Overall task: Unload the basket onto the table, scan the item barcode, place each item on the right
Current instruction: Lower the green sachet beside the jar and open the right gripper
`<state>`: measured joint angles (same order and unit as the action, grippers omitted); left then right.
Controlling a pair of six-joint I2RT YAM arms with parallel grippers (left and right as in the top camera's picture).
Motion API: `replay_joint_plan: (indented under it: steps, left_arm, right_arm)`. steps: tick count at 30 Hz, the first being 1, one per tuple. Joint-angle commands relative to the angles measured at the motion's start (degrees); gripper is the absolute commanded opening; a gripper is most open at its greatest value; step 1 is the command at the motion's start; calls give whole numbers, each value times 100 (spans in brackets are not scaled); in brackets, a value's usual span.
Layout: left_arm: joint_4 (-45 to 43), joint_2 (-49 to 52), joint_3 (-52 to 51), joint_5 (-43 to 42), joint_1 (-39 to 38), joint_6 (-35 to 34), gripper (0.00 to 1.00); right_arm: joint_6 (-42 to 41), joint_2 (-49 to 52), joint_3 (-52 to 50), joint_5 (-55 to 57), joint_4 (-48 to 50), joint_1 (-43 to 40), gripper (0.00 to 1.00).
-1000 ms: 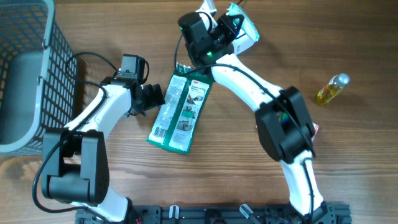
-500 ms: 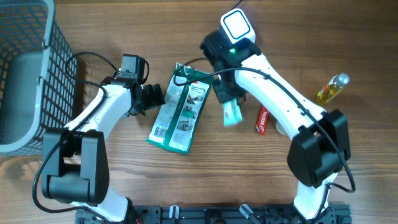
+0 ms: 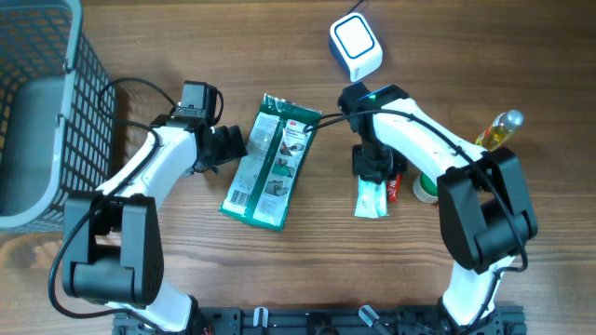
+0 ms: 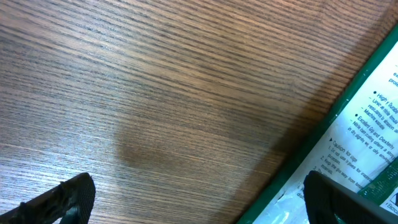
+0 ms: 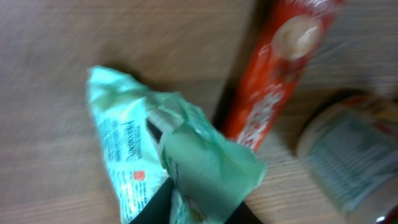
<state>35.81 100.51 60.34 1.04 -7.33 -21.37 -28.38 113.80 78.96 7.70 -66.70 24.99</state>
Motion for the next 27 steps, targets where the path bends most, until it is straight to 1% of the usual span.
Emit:
replay_joint_plan:
  steps: [1,2,3,6,10,11,16,19,26,27]
  left_arm:
    - [-4,-118,76,57,11,-9,100]
    - [-4,-118,76,57,11,-9,100]
    - [-4,-118,76,57,11,-9,100]
    - [-4,-118,76,57,11,-9,100]
    - [-4,-118,76,57,11,-9,100]
    - [-4,-118,76,57,11,-9,100]
    - [-7,-118,76,57,11,-9,100]
    - [-4,-118,76,57,11,-9,100]
    - [-4,-118,76,57,11,-9,100]
    - [-4,-118,76,55,11,-9,100]
  right_arm:
    - [-170,22,-61,457,212,-11,67]
    - [-170,22,-61,457,293,-11,72]
    - [-175,22,-61,455,354,-11,73]
    - [-179,22,-61,367,566,-11,73]
    - [-181,22,-61,-459,1058,-11,74]
    - [-190,22,-61,-476,1211,-11,76]
    - [-334,22,-61,-533,1834,-4,78]
    - [-328,22,-61,-970,2114,52,79]
    - [-299,22,-61,-1228,2247,363,79]
    - [-195,22,-61,-1318,2247,415,79]
